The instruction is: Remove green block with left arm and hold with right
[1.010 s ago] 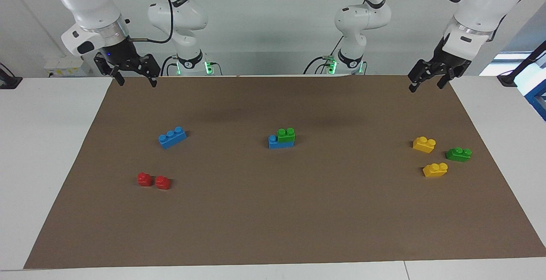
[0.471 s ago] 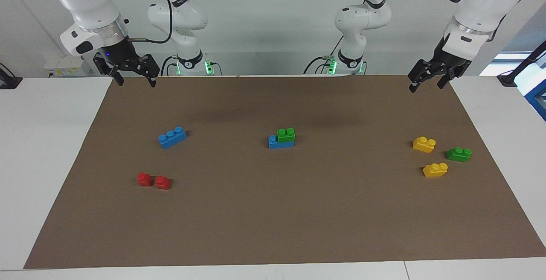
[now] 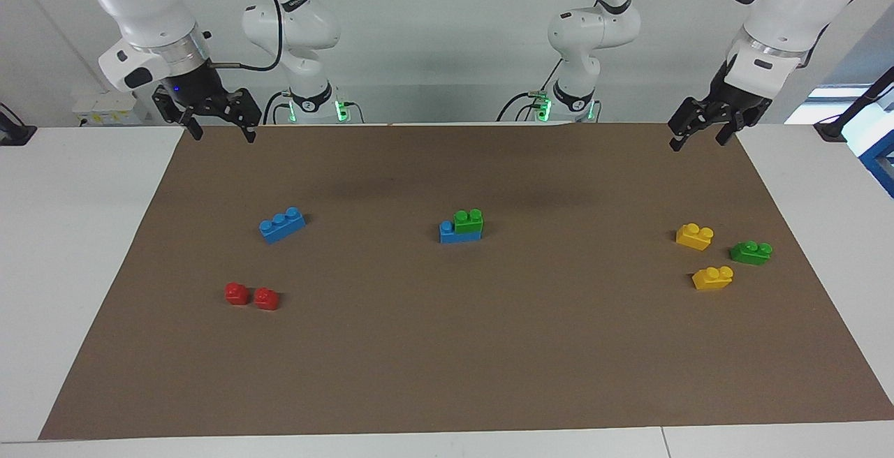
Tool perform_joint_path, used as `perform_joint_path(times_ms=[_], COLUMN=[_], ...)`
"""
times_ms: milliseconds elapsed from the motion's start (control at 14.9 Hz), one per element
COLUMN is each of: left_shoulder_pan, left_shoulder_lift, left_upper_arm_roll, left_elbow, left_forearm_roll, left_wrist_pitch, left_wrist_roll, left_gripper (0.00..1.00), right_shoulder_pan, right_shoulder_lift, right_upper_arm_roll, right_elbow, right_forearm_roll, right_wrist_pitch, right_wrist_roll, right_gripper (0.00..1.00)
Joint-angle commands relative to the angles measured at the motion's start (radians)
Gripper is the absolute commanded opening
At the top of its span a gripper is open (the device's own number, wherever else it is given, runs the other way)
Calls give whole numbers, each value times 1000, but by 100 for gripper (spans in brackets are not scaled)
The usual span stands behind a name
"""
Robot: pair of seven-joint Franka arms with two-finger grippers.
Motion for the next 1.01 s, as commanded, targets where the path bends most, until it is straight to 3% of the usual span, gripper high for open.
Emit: perform_joint_path(times_ms=[0,337,606,942], left_shoulder_pan=[14,11,2,-107], left_shoulder_lift=[-21,-23,-38,-61], left_upper_arm_roll=[-6,-7,-10,-13], left_elbow=[-20,-23,-51,-111], left_forearm_roll=[-12,-14,-15,-21], left_wrist_pitch=[9,13,16,75], left_wrist_roll=[17,-66,-107,-545], left_gripper=[100,100,100,100], right_shoulder_pan=[-42,-47,-36,-30], right_shoulder_lift=[-21,-22,-22,-4], right_upper_arm_roll=[5,5,6,16], right_elbow=[-18,-14,-26,-64], right_forearm_roll=[-2,-2,72,180], right_wrist_pitch=[-10,1,10,3], right_wrist_roll=[-13,6,440,788], right_gripper=[100,100,100,97])
